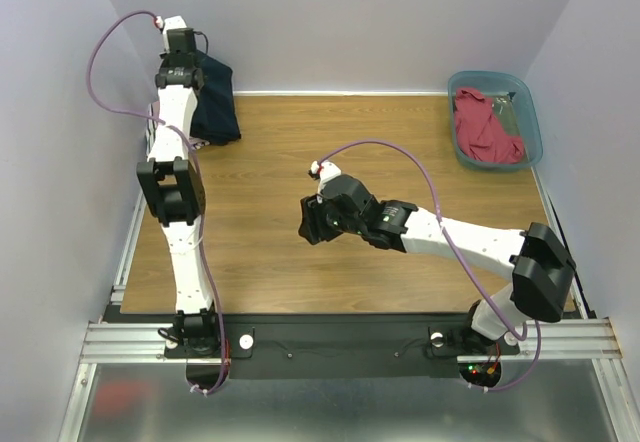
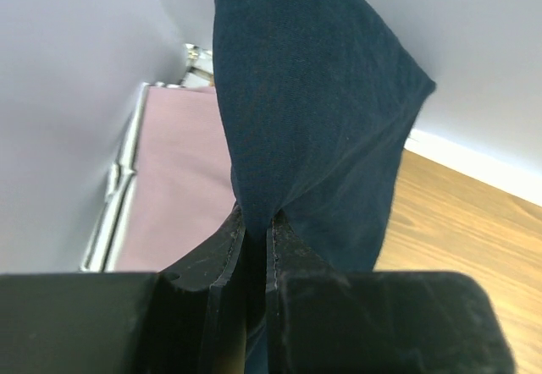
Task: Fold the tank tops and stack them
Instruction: Neatly place the folded tank top to the corner
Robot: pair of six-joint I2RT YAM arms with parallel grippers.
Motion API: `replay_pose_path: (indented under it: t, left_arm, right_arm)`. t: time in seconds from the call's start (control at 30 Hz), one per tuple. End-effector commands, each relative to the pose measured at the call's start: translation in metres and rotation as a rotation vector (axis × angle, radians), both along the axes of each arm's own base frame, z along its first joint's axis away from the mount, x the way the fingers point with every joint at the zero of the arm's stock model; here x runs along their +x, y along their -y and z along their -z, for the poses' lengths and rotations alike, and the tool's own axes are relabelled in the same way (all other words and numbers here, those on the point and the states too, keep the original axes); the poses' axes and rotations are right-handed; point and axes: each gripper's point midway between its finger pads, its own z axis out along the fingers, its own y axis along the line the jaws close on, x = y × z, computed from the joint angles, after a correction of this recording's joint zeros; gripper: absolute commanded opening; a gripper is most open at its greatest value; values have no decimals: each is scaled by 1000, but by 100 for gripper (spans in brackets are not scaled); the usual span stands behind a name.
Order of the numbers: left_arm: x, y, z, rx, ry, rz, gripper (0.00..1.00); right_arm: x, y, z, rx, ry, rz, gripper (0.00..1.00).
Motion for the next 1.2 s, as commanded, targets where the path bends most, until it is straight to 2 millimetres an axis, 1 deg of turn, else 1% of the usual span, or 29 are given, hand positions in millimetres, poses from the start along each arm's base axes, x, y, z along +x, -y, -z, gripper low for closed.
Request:
replay_pose_path:
  t: [0.0, 0.03, 0.07, 0.13, 0.17, 0.23, 0.27, 0.3, 0.37, 0.43, 0.5, 0.57, 0.6, 0.63, 0.67, 0.7, 0.73, 0.77, 0.8, 0.83, 0.87, 0.9, 0.93, 0.97, 1.0, 1.03, 1.07, 1.1, 1.17]
  left_arm:
    - [-14, -46, -69, -4, 178, -97, 0]
    - [-15, -61, -64, -4, 187, -125, 0]
    - [-15, -69, -43, -15, 154, -142, 1]
    - [-17, -84, -28, -22, 135, -179, 14]
    - [-19, -95, -15, -29, 117, -217, 29]
    - [-20, -100, -9, -47, 106, -221, 50]
    - [-20, -99, -10, -47, 110, -218, 57]
    - [-23, -97, -14, -53, 118, -212, 60]
    - [-23, -93, -29, -61, 163, -196, 66]
    - [-30, -85, -47, -73, 202, -168, 67]
    - [-34, -76, -68, -79, 246, -137, 68]
    - [-37, -70, -77, -81, 257, -121, 68]
    - [-42, -63, -87, -87, 270, -104, 68]
    - [-43, -54, -89, -100, 275, -91, 68]
    - [-47, -46, -80, -115, 256, -79, 68]
    - [-55, -38, -94, -124, 280, -61, 68]
    - [-60, -31, -96, -133, 282, -53, 68]
    - [-63, -13, -98, -160, 296, -31, 68]
    - [-73, 11, -99, -178, 302, 15, 68]
    - [-83, 13, -96, -188, 293, 13, 68]
    - [-88, 38, -99, -213, 313, 44, 68]
    - [-105, 53, -96, -222, 309, 71, 68]
    - [-114, 73, -97, -230, 316, 103, 68]
    - [-121, 86, -98, -243, 329, 122, 68]
    - [-139, 117, -94, -269, 319, 190, 69]
    - [-148, 128, -94, -275, 326, 212, 69]
    - [-157, 140, -93, -283, 324, 233, 69]
    - [-179, 168, -86, -295, 309, 300, 69]
    - [-204, 199, -77, -298, 291, 366, 68]
  right_arm:
    - [8, -12, -22, 56, 27, -8, 54]
    - [8, -12, -22, 55, 26, -6, 54]
    - [8, -12, -21, 54, 27, -4, 54]
    - [9, -10, -19, 49, 24, 2, 54]
    - [8, -11, -19, 50, 23, 0, 54]
    - [9, -9, -18, 47, 24, 7, 56]
    - [9, -8, -17, 47, 23, 12, 58]
    - [9, -8, -18, 47, 23, 14, 59]
    - [9, -7, -20, 55, 22, 20, 61]
    - [9, -6, -24, 64, 24, 26, 62]
    - [9, -5, -28, 72, 29, 33, 67]
    - [10, -4, -31, 78, 35, 43, 70]
    - [11, -3, -31, 76, 38, 50, 70]
    - [13, 0, -34, 78, 47, 61, 70]
    - [13, 2, -38, 83, 56, 67, 72]
    - [14, 3, -40, 85, 64, 74, 73]
    - [14, 4, -42, 86, 68, 76, 73]
    - [15, 6, -44, 87, 77, 77, 74]
    - [15, 10, -49, 95, 86, 80, 74]
    - [14, 11, -51, 99, 88, 80, 74]
    - [15, 14, -54, 104, 94, 82, 75]
    - [15, 18, -59, 115, 102, 85, 75]
    - [15, 20, -62, 120, 105, 91, 76]
    - [15, 25, -60, 121, 100, 98, 76]
    - [14, 28, -60, 120, 96, 103, 77]
    - [13, 37, -60, 121, 90, 121, 77]
    - [13, 39, -66, 136, 97, 129, 77]
    - [11, 46, -60, 123, 88, 140, 77]
    - [10, 60, -68, 141, 103, 187, 80]
